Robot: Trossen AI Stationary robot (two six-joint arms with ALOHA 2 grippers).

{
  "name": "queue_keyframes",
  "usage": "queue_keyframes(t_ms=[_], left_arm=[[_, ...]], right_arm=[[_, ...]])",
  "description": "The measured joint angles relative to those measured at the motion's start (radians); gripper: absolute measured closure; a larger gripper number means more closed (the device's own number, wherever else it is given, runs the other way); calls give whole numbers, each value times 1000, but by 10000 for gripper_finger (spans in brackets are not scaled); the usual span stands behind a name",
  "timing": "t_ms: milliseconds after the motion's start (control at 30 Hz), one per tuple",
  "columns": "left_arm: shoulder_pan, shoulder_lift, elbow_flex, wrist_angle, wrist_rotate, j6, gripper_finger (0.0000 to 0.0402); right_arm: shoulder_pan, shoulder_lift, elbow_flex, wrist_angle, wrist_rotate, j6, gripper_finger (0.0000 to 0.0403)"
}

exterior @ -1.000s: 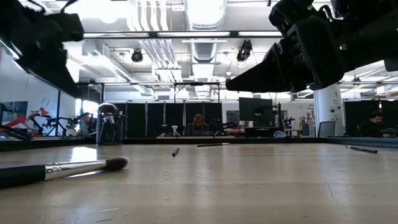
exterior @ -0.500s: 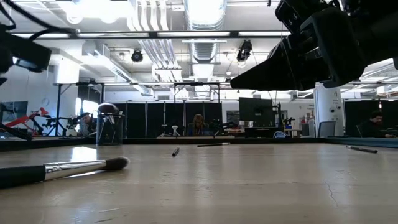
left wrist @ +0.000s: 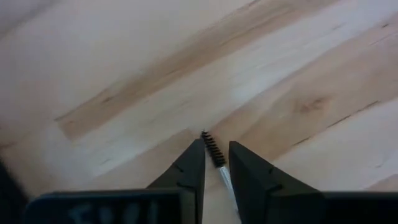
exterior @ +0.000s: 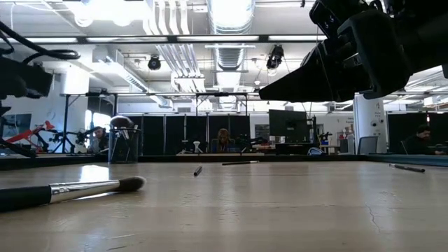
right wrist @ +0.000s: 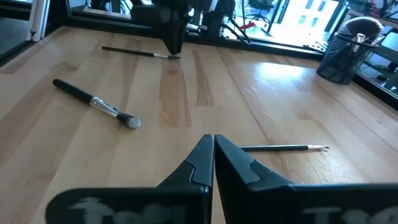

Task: Put items in baskets/containers
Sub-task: Put the lash brush into the holder

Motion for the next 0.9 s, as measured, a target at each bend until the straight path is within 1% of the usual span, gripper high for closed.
queue_keyframes(t_ms=[200, 367, 433, 567, 667, 767, 900], left_arm=[[0, -4, -59, 64, 10, -23, 337], [0, -5, -63, 72, 5, 2, 341], [-1, -5, -63, 72, 6, 8, 352], [-3, -4, -62, 65, 7, 31, 391], [-3, -3, -48, 61, 5, 61, 398], [-3, -18, -7, 50, -46, 91, 400], [-3, -56, 43, 1, -173, 133, 401]], right_arm=[[0, 0, 0, 0, 0, 1, 394], [0, 0, 0, 1, 0, 0, 394], [0, 0, 0, 1, 0, 0, 394], [0, 0, 0, 1, 0, 0, 394], [0, 0, 0, 1, 0, 0, 394], [0, 0, 0, 0, 0, 0, 394], [0, 0, 0, 1, 0, 0, 394]])
